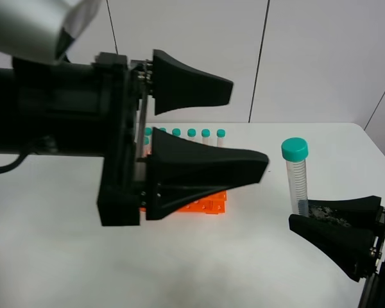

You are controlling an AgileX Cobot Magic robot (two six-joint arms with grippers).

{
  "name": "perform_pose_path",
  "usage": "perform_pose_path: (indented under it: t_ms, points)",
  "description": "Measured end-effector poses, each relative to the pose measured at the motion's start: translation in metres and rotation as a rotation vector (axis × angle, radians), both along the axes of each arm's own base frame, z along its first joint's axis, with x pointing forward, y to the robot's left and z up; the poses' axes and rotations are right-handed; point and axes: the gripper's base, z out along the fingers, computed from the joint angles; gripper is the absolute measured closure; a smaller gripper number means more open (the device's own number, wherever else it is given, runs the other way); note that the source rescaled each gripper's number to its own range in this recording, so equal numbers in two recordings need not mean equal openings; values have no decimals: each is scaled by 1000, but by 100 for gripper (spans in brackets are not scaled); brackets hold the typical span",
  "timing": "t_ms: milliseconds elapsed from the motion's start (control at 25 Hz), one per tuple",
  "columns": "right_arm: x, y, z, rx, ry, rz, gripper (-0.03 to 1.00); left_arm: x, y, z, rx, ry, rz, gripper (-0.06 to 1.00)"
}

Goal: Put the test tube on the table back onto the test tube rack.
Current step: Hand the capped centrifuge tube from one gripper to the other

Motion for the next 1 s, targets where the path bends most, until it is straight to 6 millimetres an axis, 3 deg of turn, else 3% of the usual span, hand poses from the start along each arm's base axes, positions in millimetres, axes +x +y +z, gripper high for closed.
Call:
perform_pose_path:
  t_ms: [200, 360, 880, 1000]
  points:
    - [0, 0, 0, 1, -1, 0, 94, -8, -40, -9, 54, -24, -78, -6]
    - [0, 0, 0, 1, -1, 0, 94, -8, -55, -12, 75, -57, -91, -6]
    - [0, 0, 0, 1, -1, 0, 94, -1, -62, -13, 88, -62, -66, -5]
    - [0, 0, 0, 1, -1, 0, 94, -1, -62, -13, 88, -59, -65, 1]
